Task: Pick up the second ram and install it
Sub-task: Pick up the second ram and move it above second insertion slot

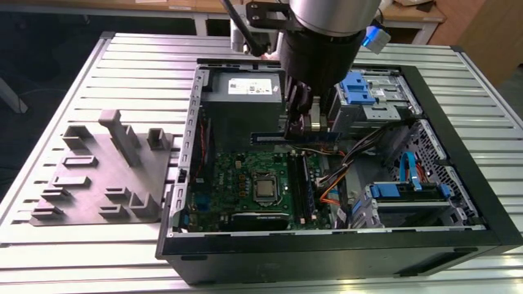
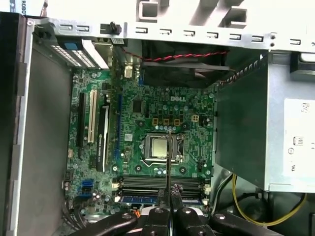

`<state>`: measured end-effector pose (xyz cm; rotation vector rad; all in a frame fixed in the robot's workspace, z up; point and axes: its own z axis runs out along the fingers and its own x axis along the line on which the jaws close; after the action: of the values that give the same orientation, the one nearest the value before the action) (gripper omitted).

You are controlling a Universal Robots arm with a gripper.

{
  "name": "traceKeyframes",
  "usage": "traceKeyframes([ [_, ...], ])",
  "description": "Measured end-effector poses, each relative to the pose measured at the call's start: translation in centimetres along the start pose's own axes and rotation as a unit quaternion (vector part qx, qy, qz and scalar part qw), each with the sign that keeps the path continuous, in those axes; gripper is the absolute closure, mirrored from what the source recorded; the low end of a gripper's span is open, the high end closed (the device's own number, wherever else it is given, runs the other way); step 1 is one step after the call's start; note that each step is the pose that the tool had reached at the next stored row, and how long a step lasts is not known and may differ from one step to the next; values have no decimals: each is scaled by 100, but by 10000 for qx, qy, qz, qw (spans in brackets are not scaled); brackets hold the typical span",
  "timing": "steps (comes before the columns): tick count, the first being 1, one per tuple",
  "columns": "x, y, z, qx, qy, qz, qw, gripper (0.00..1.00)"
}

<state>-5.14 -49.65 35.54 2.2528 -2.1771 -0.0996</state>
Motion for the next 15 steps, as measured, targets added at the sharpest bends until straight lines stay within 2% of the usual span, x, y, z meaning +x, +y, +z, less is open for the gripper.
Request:
traceKeyframes([
  [13,14,-11,236,0,0,0,10000,90],
  [15,14,-12,245,-1,1,0,10000,90],
])
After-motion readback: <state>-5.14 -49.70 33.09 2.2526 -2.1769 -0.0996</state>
